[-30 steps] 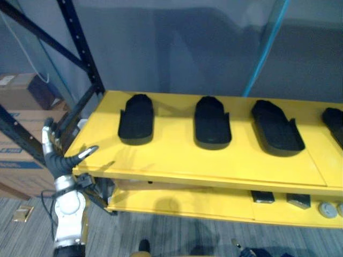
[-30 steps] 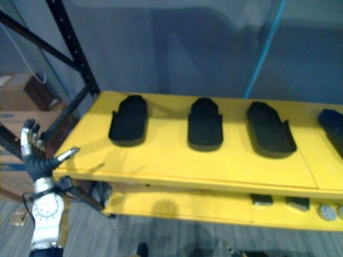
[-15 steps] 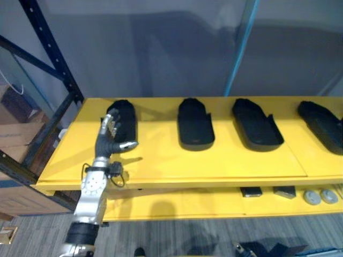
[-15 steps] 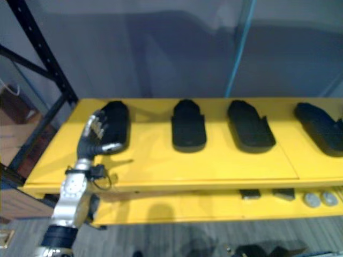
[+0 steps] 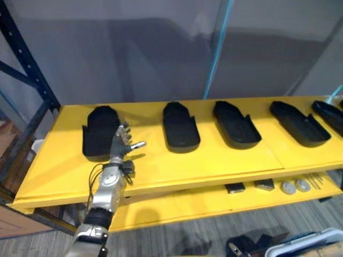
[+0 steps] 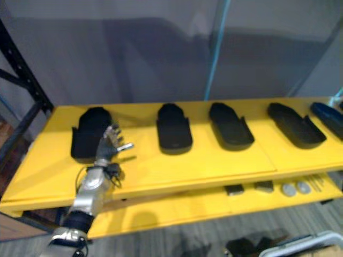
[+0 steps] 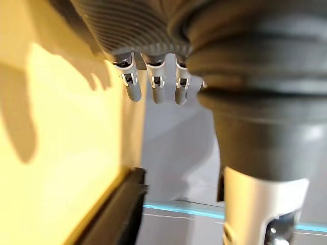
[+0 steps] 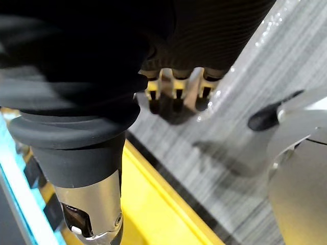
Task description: Walk over and take plastic housings, then place them on the shelf
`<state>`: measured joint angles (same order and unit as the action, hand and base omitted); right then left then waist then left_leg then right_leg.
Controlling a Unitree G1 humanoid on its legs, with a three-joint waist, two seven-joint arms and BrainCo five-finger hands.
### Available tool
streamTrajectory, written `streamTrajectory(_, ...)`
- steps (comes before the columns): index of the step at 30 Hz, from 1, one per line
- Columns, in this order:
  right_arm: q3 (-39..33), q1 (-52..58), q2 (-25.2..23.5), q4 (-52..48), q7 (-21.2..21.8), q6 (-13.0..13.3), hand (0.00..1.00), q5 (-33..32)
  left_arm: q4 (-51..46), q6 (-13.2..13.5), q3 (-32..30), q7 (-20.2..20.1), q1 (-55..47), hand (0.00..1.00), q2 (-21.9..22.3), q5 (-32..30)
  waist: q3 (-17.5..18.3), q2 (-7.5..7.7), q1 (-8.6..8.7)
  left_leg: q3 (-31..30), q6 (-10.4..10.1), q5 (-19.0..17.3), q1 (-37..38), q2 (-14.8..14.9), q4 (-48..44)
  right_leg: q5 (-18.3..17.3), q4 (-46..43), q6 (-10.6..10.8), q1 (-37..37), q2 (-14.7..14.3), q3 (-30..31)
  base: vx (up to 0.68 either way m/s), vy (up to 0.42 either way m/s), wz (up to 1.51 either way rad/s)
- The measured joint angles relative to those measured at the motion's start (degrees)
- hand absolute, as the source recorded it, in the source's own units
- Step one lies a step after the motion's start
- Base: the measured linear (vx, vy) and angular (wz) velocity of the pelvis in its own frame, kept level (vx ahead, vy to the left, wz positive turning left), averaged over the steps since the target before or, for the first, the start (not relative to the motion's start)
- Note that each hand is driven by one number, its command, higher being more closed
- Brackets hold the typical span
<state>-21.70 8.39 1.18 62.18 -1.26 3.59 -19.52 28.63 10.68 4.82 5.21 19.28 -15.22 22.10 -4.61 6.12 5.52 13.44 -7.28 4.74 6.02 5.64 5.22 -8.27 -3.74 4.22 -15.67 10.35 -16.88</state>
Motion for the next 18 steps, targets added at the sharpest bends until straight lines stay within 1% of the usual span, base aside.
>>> streamTrajectory(3, 1.06, -0.62, 0.08, 0.00, -0.04, -0.02, 0.00, -0.01, 2.15, -0.80, 0.02, 1.24, 0.61, 0.00, -0.09, -0.12, 0.16, -0.36, -0.10, 1.35, 0.03, 0.05, 0.00, 0.37, 0.00, 0.67, -0.02, 1.06, 0.95, -0.05, 0.00, -0.04, 0.000, -0.22)
streamTrajectory(6, 2.20, -1.31, 0.12, -0.02, -0.09, -0.02, 0.00, -0.03, 4.42, -0.85, -0.01, 1.41, 1.57, 0.00, -0.09, -0.20, -0.22, -1.05, 0.18, 1.66, 0.30, 0.42, -0.13, 0.47, 0.02, 1.15, -0.03, 1.85, 1.51, 0.01, -0.01, -0.06, 0.008, -0.14)
streamTrajectory(11, 2.86, -1.27, 0.17, -0.02, -0.13, -0.06, 0.00, -0.04, 5.76, -0.84, -0.18, 1.50, 2.31, 0.00, -0.07, -0.51, -0.76, -1.73, 0.33, 1.34, 0.56, 0.81, -0.28, 0.45, 0.05, 1.28, -0.02, 2.09, 1.56, 0.08, -0.30, -0.08, 0.018, -0.01)
streamTrajectory(13, 2.86, -1.36, 0.19, -0.08, -0.12, -0.07, 0.00, -0.05, 5.76, -0.83, -0.21, 2.60, 2.37, 0.00, -0.07, -0.66, -1.38, -2.01, 0.27, 1.33, 0.74, 0.50, -0.39, 0.15, 0.05, 1.18, 0.38, 2.17, 1.57, 0.37, -0.50, -0.08, 0.033, -0.03)
streamTrajectory(16, 2.82, -1.09, 0.15, -0.09, -0.12, -0.10, 0.00, -0.14, 5.73, -0.80, -0.24, 3.57, 2.69, 0.00, -0.07, -0.71, -1.46, -2.01, 0.25, 1.03, 0.99, 0.70, -1.18, -0.34, 0.04, 0.83, 1.28, 2.53, 1.70, 0.76, -1.46, -0.05, 0.028, 0.06)
streamTrajectory(18, 2.75, -0.76, 0.02, -0.09, -0.12, -0.12, 0.00, -0.15, 5.09, -0.76, -0.52, 4.03, 3.13, 0.00, -0.07, -0.71, -1.77, -1.46, 0.11, 0.84, 1.07, 0.79, -1.28, -0.50, 0.04, 0.79, 1.65, 2.52, 1.63, 0.89, -1.83, 0.00, 0.014, 0.08)
